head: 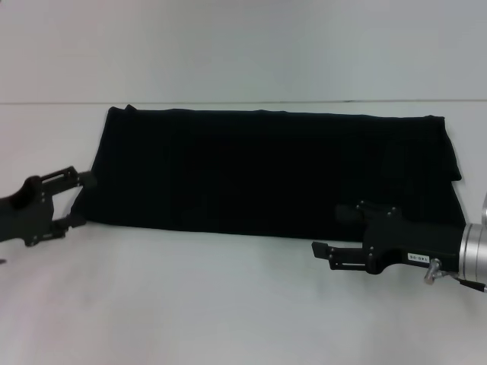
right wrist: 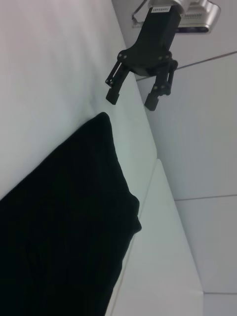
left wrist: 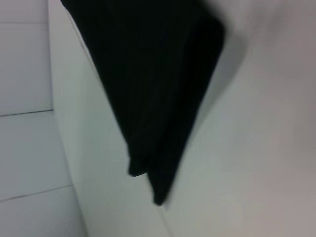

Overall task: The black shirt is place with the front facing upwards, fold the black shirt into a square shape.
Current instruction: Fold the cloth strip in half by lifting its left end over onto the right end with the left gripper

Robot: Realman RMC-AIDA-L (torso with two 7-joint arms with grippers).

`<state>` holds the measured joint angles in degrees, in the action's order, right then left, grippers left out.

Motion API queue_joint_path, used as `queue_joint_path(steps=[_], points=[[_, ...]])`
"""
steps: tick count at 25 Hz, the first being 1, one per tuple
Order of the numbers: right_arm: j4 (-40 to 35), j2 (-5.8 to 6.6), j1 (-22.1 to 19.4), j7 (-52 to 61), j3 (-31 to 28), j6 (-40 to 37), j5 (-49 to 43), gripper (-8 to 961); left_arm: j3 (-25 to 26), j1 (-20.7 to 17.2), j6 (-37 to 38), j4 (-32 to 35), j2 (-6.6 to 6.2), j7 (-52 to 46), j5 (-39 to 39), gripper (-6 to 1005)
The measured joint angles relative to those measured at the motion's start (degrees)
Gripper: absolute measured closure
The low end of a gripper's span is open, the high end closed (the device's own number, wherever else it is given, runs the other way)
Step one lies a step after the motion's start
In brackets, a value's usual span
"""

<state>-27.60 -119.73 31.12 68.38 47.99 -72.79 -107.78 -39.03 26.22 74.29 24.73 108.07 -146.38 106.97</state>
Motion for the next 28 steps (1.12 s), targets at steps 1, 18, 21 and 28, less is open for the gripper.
queue_joint_path(steps=[1,18,21,28], points=[[0.07,0.01,-0.14,-0.37,0.15,0.12,-0.01,16,0.00,-0.11,-0.62,-0.40,0.10,-0.70,0.31,125],[0.18,0.03,-0.51,-1.22,0.17,0.35,-0.07,18,1.31,-0.17,-10.21,-2.93,2.16,-2.07,0.09,125],[0.19,0.03,-0.51,-1.23,0.17,0.38,-0.07,18,1.36,0.07,-11.44,-2.94,2.37,-2.08,0.00,126],[0.19,0.03,-0.40,-1.24,0.17,0.38,-0.06,18,1.39,1.46,-13.47,-2.93,2.79,-2.07,0.31,126]])
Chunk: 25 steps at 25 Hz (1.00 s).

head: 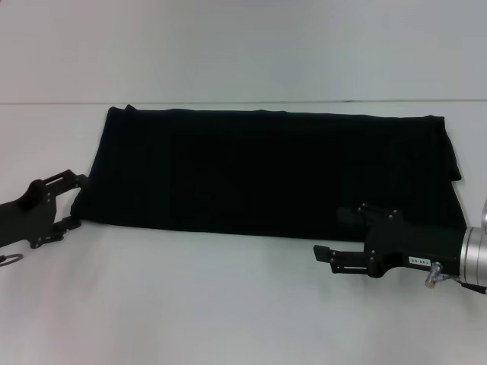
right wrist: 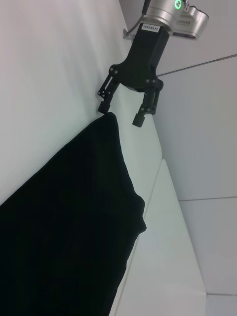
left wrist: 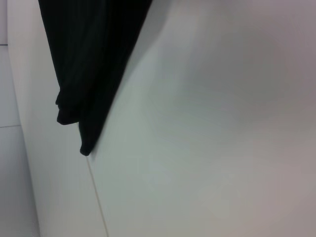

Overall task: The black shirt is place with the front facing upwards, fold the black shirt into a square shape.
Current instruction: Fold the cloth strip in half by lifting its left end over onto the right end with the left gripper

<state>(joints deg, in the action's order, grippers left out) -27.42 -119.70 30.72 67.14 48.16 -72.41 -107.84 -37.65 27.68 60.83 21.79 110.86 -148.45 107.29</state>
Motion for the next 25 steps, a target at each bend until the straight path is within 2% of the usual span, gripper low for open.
queue_joint_path(steps=[17,25], points=[[0.00,-0.15,0.42,0.00,0.00,-0.01,0.41,18,-1.48,2.61,-3.03,-0.24,0.30,0.74,1.04,126],[0.00,-0.18,0.33,0.04,-0.51,-0.02,0.46,18,-3.20,3.36,-4.01,0.23,0.55,3.49,1.28,204]])
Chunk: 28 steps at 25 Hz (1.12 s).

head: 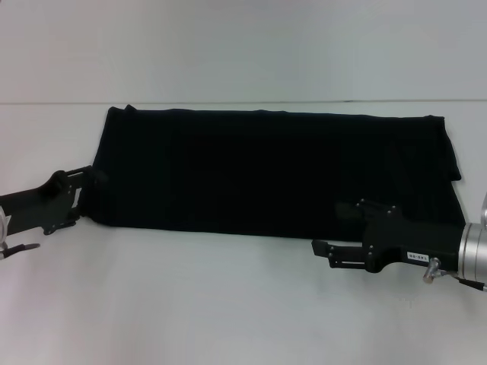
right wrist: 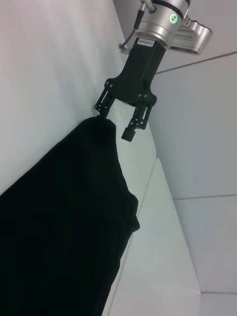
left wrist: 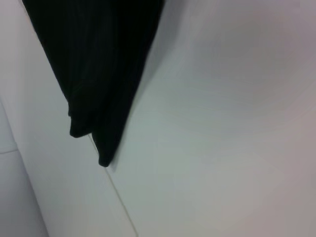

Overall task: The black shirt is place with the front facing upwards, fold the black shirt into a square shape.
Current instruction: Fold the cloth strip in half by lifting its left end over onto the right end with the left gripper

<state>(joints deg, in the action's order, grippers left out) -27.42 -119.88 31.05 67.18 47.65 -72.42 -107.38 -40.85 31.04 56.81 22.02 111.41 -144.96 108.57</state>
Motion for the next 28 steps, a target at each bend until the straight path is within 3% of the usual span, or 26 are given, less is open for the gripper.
queue_joint_path(steps=[11,22,28], points=[[0.00,0.00,0.06,0.32,-0.02,0.00,-0.01,19,-1.17,0.51,-1.46,0.64,0.65,2.12,1.04,413],[0.00,0.00,0.00,0.40,-0.01,-0.07,0.01,19,-1.16,0.51,-1.64,0.47,0.65,3.73,1.12,888],[0.00,0.00,-0.03,0.41,-0.02,-0.12,0.06,19,-1.06,0.36,-2.04,0.50,0.65,4.82,1.12,963]])
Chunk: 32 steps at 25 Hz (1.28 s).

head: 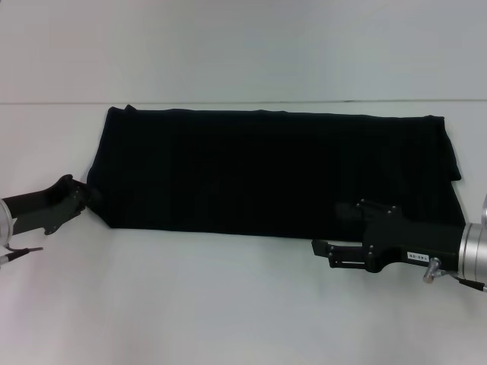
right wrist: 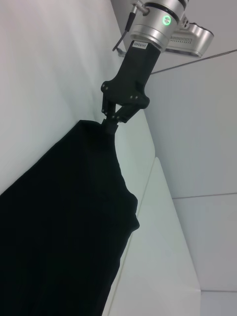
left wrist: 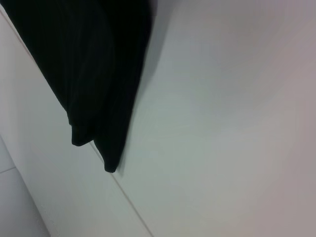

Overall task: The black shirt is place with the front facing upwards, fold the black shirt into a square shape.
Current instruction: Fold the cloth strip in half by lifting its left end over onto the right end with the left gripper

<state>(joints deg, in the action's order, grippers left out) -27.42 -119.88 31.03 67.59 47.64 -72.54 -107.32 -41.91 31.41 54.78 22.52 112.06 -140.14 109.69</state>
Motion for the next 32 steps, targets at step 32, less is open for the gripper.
queue_joint_path(steps=[32], points=[[-0.45,0.27,-0.97,0.24,-3.33,0.19,1.61,19,12.34,-14.96,14.49,4.29,0.64,0.53,-0.45,964]])
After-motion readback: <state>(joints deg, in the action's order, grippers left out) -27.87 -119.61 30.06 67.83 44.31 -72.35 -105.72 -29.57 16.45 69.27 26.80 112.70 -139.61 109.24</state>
